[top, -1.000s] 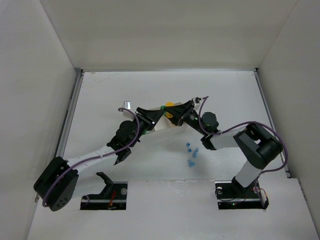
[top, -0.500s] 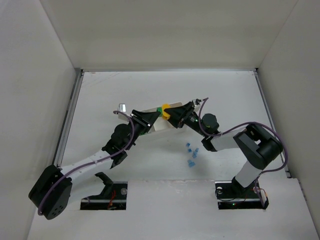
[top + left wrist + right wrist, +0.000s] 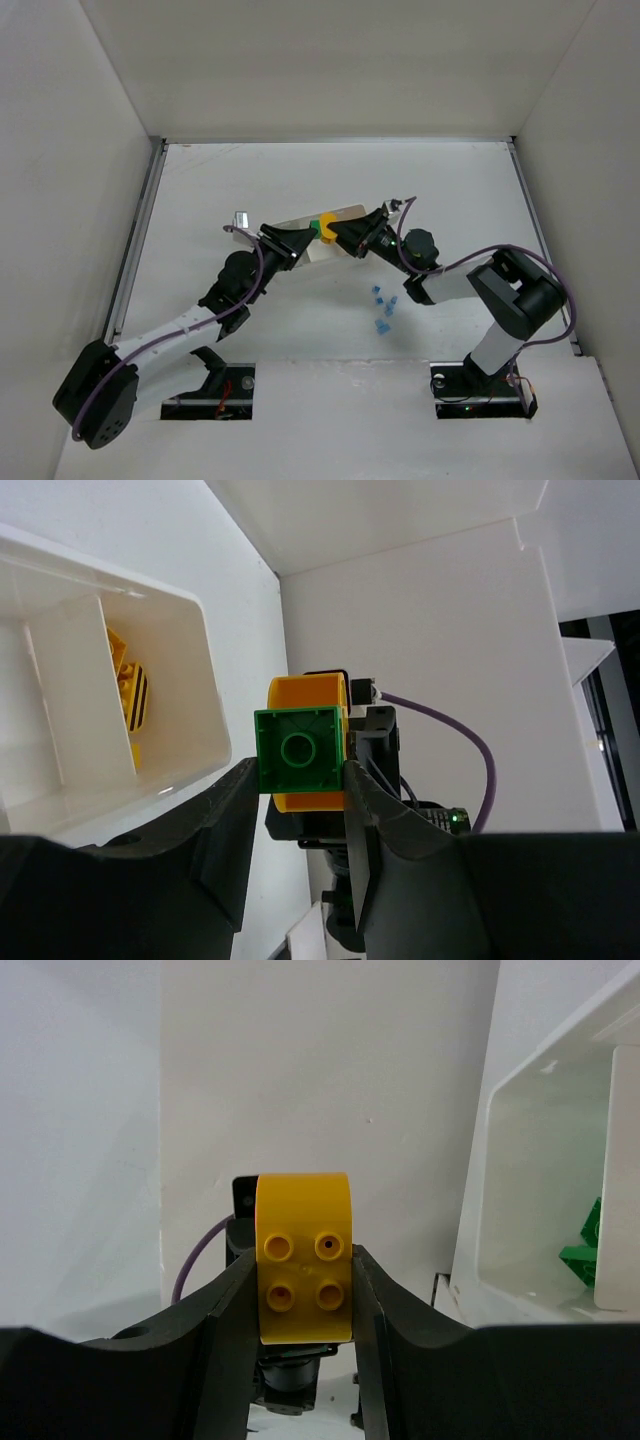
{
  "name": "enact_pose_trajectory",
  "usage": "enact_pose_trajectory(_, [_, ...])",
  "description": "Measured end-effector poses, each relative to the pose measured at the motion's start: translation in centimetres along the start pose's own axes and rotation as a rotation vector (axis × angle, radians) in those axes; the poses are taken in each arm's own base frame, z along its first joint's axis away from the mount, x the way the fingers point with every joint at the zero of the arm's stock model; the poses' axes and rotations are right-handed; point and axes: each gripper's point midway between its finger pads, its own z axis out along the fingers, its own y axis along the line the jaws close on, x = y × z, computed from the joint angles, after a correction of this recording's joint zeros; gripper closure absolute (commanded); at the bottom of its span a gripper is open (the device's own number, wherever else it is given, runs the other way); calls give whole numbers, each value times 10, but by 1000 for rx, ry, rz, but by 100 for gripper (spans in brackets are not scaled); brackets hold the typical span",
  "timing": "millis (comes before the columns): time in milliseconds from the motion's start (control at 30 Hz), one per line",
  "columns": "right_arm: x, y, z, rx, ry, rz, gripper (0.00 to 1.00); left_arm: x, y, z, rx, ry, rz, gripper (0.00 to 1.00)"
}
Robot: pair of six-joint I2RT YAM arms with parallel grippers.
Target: Sort the legos into containers by color
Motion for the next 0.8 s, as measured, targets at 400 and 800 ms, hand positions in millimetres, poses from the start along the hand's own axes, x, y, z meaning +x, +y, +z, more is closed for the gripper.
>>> enact_pose_trajectory(400, [-27, 11, -16, -17, -64, -56, 68, -57, 7, -25, -8, -141, -2, 86])
enact_pose_trajectory(800, [31, -8, 45, 151, 76, -265, 67, -86, -15, -44, 2, -201, 109, 85])
